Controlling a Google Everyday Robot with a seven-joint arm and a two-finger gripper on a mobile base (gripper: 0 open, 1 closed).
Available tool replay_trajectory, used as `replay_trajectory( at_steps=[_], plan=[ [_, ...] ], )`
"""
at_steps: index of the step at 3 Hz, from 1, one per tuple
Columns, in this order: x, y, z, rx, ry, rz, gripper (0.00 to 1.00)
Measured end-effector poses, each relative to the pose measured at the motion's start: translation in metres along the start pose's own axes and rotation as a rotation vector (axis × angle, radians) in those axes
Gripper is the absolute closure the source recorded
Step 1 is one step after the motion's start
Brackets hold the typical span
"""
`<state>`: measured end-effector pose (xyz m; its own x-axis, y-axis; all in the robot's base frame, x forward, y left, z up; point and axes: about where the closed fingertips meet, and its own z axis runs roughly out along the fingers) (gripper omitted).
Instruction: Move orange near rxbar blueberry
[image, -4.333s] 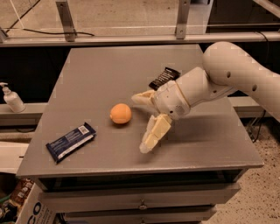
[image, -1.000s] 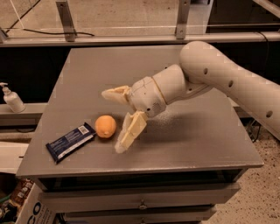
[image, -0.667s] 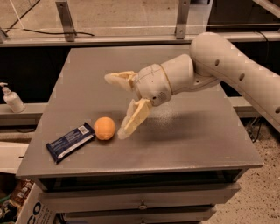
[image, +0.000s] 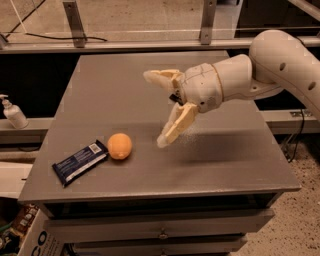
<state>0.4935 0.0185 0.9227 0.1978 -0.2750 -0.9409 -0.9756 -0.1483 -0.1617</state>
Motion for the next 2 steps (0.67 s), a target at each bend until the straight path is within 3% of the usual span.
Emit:
replay_trajectory(
  at_steps=[1, 2],
  plan=[
    [0.0055, -0.0007, -0.0352, 0.063, 0.005, -0.002, 0.00],
    [0.0059, -0.0007, -0.0369, 0.067, 0.006, -0.001, 0.00]
  ],
)
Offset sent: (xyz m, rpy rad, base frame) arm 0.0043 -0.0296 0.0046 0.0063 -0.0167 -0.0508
